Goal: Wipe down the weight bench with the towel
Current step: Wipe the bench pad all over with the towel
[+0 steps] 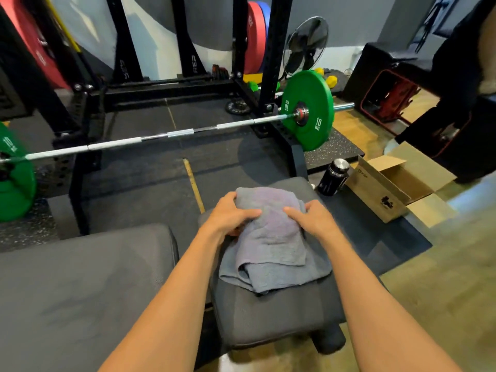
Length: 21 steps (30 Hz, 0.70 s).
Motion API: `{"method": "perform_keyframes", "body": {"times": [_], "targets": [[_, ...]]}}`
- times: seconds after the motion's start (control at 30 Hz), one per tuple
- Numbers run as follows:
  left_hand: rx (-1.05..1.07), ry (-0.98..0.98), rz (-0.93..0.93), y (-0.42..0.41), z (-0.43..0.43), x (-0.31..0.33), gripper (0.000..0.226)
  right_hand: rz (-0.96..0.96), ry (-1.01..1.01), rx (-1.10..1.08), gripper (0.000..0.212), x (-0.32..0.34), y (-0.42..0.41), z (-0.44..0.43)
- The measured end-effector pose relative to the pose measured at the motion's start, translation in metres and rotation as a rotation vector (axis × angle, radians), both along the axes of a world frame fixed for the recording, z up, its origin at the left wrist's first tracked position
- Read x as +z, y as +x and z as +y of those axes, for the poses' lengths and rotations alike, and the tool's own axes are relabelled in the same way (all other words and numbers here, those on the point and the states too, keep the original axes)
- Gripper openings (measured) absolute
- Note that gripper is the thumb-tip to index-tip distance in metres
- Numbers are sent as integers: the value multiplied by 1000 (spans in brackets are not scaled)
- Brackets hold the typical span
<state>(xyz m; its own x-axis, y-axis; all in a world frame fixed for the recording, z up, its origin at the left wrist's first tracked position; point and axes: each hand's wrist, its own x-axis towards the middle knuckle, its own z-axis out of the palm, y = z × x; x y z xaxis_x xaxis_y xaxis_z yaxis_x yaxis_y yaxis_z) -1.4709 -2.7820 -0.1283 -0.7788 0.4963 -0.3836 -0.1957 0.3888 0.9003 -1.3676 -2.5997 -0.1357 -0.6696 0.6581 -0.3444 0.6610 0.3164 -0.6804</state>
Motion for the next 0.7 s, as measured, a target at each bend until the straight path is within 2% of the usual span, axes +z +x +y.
{"method": "perform_keyframes", "body": {"times": [0.07,0.1,0.17,0.23,0.3,0.33,0.43,0.5,0.57,0.63,0.7], "targets": [[74,82,23,-7,-4,-3,48,144,-166,-32,32,10,-3,-10],[132,144,-7,-9,-5,-2,38,219,-233,-85,29,13,-4,-14],[212,135,-15,-10,-8,-2,6,283,-225,-140,34,13,-7,-19],[198,52,20,-7,-10,-5,27,194,-222,-83,44,11,-9,-27],[158,75,51,-3,-8,0,14,136,-302,-49,43,11,-10,-36],[145,104,67,-2,-7,8,4,146,-359,-49,45,12,-10,-37],[140,277,37,1,-4,38,22,284,-494,-86,65,24,-9,-42],[104,456,-59,3,-3,57,31,417,-743,-53,64,35,-5,-42],[78,577,-221,1,-7,68,35,469,-991,-55,62,47,0,-40],[67,617,-387,-5,-15,68,34,473,-1081,-47,55,56,3,-36],[96,553,-401,-10,-21,59,27,519,-1112,-23,48,57,2,-34]]}}
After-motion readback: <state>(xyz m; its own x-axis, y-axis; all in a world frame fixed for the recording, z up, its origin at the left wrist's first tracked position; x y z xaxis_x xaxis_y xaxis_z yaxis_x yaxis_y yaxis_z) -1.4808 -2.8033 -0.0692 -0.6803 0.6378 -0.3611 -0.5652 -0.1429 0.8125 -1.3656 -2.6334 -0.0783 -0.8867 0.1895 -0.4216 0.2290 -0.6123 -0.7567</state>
